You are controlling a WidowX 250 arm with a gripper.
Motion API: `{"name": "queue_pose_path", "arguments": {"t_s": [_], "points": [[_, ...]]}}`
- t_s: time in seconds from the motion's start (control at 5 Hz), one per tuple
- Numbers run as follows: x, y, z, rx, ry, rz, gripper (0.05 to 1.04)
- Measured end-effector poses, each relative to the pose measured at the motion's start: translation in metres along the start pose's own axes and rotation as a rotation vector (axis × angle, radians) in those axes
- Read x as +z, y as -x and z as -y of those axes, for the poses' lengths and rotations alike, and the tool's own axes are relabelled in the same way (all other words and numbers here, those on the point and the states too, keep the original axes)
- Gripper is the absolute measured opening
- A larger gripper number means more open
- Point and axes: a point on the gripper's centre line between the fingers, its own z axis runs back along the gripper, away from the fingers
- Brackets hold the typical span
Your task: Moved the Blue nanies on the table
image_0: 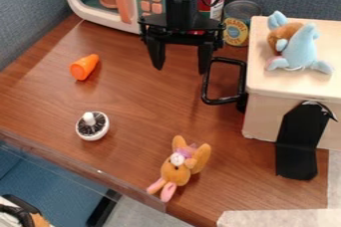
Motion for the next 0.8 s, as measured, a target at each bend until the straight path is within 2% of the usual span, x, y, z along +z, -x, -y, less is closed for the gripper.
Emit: {"name": "queue_pose_path", "arguments": {"t_s": [0.2,0.4,0.6,0.8], "points": [[-0.009,0.003,-0.001,0.007,-0.008,-0.036,1.0],[0.009,-0.007,0.006,0.023,-0.001,-0.045,1.0],[0.043,-0.021,0.023,0.016,0.005,-0.024,1.0],[0.069,-0.031,0.043,-0.023,0.056,0.013,1.0]]}}
